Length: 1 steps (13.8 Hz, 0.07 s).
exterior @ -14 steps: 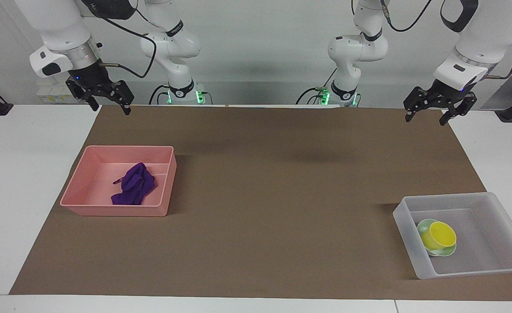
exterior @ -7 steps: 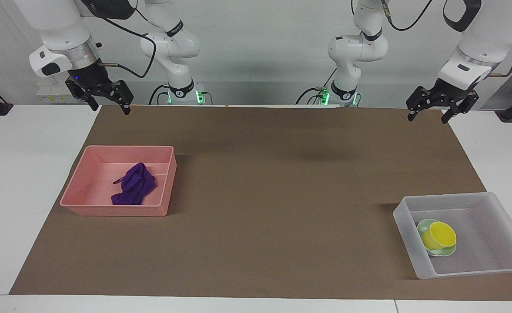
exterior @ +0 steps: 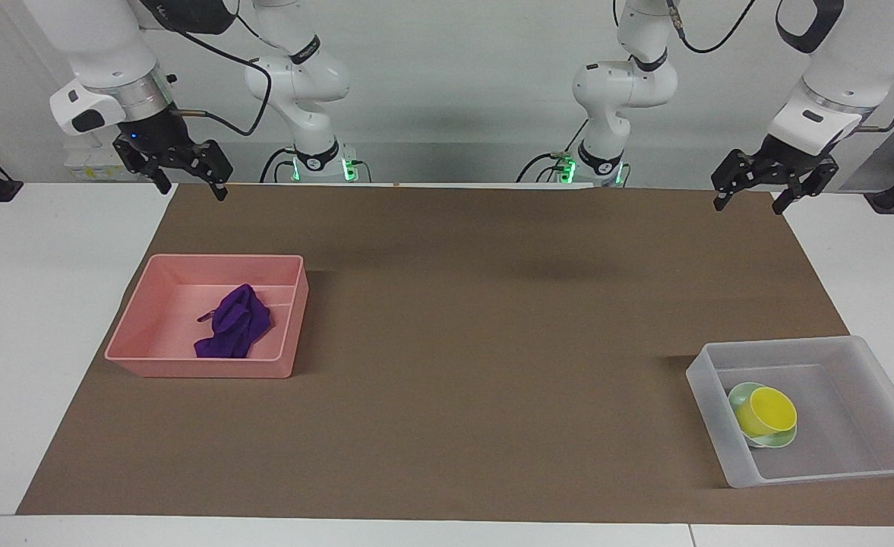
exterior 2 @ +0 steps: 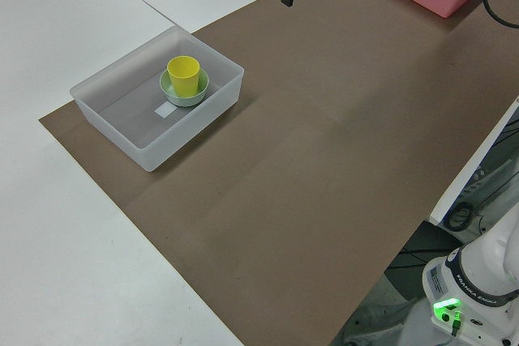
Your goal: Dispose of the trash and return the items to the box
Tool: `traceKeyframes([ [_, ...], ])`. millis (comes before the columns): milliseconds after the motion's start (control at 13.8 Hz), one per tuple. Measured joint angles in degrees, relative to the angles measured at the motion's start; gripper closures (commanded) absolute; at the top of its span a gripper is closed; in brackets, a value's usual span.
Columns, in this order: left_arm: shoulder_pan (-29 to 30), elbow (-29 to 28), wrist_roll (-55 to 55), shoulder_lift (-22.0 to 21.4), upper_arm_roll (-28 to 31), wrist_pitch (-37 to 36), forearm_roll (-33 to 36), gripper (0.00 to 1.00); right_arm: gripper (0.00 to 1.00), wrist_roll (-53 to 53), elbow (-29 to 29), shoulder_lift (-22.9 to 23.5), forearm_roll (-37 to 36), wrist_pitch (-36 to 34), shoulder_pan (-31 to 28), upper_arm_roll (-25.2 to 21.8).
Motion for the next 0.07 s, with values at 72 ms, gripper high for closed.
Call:
traceKeyframes([
  [72,0.00,0.19,-0.01,0.00,0.00,-0.13,0.02,0.00,0.00,-0.11,-0.01,0.00,0.00,0.00,0.00,0.00],
])
